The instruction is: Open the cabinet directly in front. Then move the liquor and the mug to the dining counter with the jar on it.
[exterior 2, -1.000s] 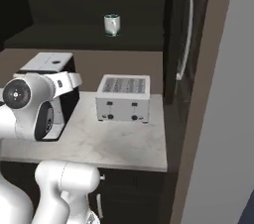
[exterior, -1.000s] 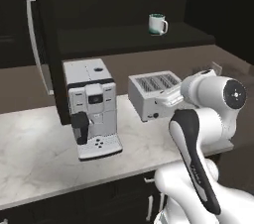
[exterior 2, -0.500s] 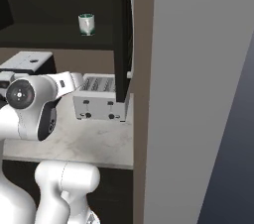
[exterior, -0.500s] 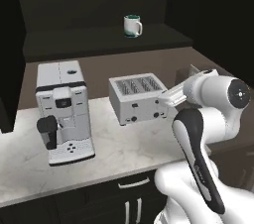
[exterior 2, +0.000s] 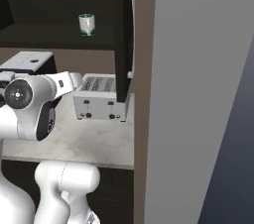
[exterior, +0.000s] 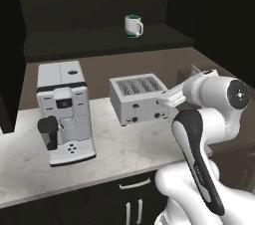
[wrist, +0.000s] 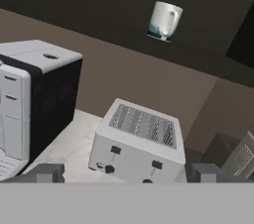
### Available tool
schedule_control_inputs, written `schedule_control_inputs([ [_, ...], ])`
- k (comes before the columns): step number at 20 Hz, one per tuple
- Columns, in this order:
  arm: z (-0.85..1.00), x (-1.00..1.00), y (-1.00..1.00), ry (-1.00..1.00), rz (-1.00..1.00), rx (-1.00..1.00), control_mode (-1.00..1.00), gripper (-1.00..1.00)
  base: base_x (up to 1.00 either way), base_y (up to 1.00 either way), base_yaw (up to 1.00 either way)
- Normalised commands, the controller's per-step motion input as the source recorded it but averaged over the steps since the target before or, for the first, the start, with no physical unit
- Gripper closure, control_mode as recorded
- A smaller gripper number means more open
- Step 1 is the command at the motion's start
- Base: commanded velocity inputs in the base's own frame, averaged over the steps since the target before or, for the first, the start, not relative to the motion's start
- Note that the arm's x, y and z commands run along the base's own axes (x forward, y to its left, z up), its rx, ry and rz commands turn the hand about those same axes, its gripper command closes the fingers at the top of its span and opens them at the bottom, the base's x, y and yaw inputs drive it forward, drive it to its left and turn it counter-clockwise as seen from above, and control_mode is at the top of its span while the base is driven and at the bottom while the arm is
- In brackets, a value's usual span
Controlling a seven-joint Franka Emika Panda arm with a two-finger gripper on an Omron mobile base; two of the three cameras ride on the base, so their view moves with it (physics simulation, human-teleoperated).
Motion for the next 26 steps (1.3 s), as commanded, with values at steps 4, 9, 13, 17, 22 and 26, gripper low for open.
schedule_control_inputs([
  [4,0.0,0.0,0.0,0.0,0.0,0.0,1.0,-1.0,0.0,0.13,-0.01],
  [9,0.0,0.0,0.0,0.0,0.0,0.0,1.0,-1.0,0.0,0.03,-0.01],
  [13,0.0,0.0,0.0,0.0,0.0,0.0,1.0,-1.0,-0.04,0.0,-0.14],
  [17,0.0,0.0,0.0,0.0,0.0,0.0,1.0,-1.0,-0.1,0.0,-0.18],
  [22,0.0,0.0,0.0,0.0,0.0,0.0,1.0,-1.0,0.0,0.0,-0.02],
  [26,0.0,0.0,0.0,0.0,0.0,0.0,1.0,-1.0,0.0,0.0,0.0],
])
